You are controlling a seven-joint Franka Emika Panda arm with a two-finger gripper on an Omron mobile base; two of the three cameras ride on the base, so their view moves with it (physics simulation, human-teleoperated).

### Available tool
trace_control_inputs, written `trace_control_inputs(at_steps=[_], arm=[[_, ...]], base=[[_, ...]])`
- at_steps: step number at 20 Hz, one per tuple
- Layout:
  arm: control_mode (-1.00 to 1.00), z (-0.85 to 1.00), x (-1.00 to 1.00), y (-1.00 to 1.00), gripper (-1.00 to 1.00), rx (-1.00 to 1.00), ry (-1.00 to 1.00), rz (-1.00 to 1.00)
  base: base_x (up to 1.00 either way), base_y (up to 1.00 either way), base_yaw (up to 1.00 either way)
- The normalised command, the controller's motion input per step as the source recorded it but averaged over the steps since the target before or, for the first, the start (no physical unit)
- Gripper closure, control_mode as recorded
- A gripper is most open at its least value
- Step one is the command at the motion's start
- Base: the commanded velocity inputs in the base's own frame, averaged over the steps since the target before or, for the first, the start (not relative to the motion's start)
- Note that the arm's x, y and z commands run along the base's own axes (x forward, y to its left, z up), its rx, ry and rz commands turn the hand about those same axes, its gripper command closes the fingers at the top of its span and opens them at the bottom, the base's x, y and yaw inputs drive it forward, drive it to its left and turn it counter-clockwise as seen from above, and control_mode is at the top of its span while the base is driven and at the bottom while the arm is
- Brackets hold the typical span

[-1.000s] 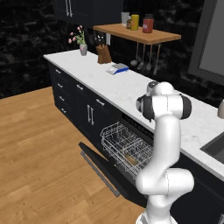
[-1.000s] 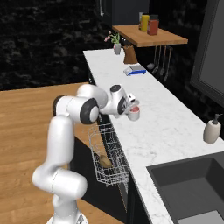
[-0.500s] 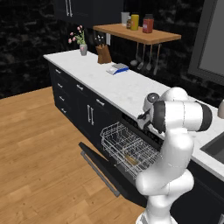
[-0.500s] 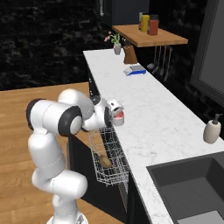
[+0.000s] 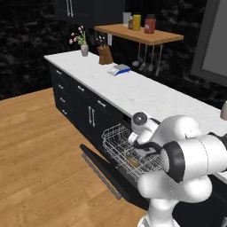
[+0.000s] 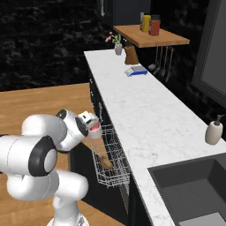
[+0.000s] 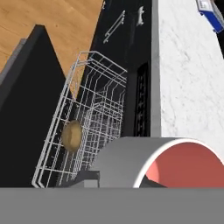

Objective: Pick up the cup and bowl from the counter, place them in the dishwasher, and close the dishwasher door.

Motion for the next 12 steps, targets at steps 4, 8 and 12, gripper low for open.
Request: trace_control_inputs(at_steps=[4,8,12], arm=[[-1.00,-0.18,-0.09,0.70,1.00,-0.03,0.36,0.00],[-1.00,-0.32,0.16,0.23,1.00,0.00,0.44,0.00],[-1.00,-0.45,0.41,-0.06,1.00,0.00,0.36,0.00]], base=[[0.00,0.00,0.00],[0.00,0.00,0.00],[0.00,0.00,0.00]])
